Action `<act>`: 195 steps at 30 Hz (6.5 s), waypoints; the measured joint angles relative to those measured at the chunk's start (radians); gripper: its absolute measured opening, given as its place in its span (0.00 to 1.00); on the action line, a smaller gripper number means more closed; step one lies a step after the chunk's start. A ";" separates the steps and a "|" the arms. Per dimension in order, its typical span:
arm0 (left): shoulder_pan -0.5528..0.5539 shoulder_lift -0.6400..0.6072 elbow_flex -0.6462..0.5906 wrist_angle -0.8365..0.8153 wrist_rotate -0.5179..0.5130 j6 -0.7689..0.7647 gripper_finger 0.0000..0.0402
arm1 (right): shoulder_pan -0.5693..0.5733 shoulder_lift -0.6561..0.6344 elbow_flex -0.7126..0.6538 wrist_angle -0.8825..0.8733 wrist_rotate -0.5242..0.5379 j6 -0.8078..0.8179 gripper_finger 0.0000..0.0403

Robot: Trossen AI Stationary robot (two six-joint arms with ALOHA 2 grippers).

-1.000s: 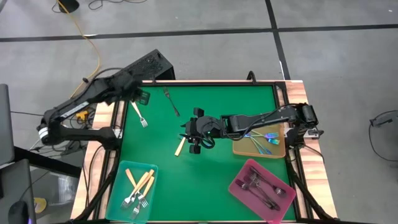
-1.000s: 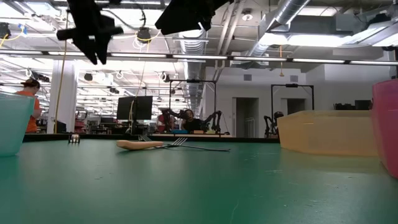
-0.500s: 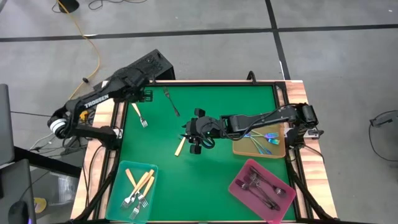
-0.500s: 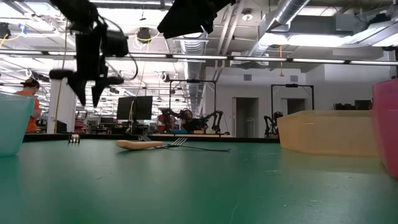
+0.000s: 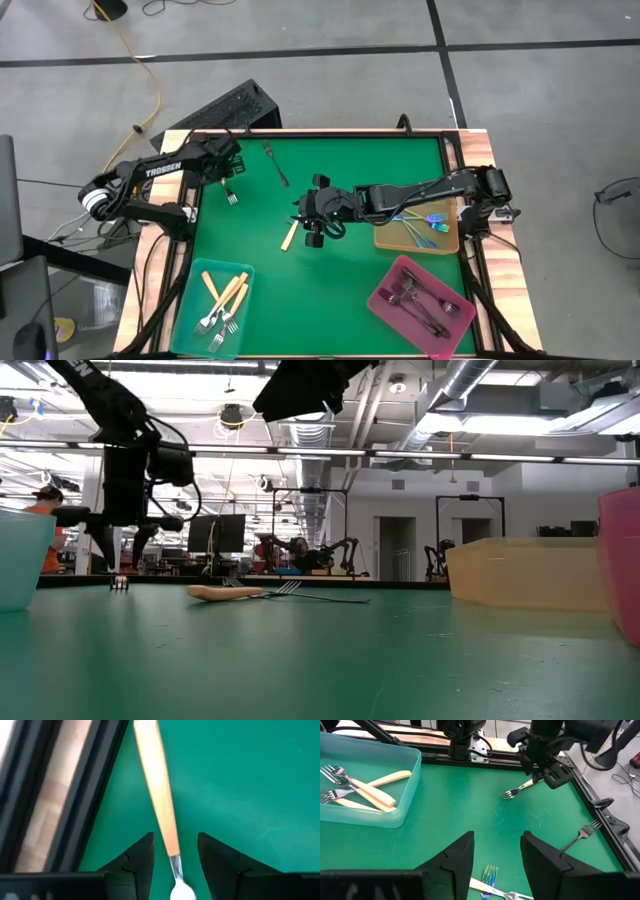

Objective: Sort silverware by color (type)
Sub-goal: Put the yellow fork into the blue bin

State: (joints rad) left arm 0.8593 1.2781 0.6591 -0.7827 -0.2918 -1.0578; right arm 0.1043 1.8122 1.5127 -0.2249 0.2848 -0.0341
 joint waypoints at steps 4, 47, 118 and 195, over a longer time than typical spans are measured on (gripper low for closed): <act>-0.001 0.000 -0.029 0.013 0.002 -0.038 0.34 | 0.000 0.000 0.000 0.000 0.000 0.000 0.45; -0.023 -0.044 -0.145 0.239 0.085 0.102 0.04 | 0.001 0.000 0.000 0.004 0.000 0.001 0.45; -0.950 -0.641 -0.123 1.049 0.050 0.763 0.04 | -0.107 0.010 0.000 0.663 -0.234 0.211 0.64; -0.959 -0.806 0.060 0.346 -0.379 0.626 0.48 | 0.050 0.202 0.044 0.650 -0.345 -0.230 0.19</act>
State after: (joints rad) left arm -0.0994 0.4722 0.7189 -0.4364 -0.6710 -0.4316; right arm 0.1539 2.0142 1.5566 0.4246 -0.0602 -0.2641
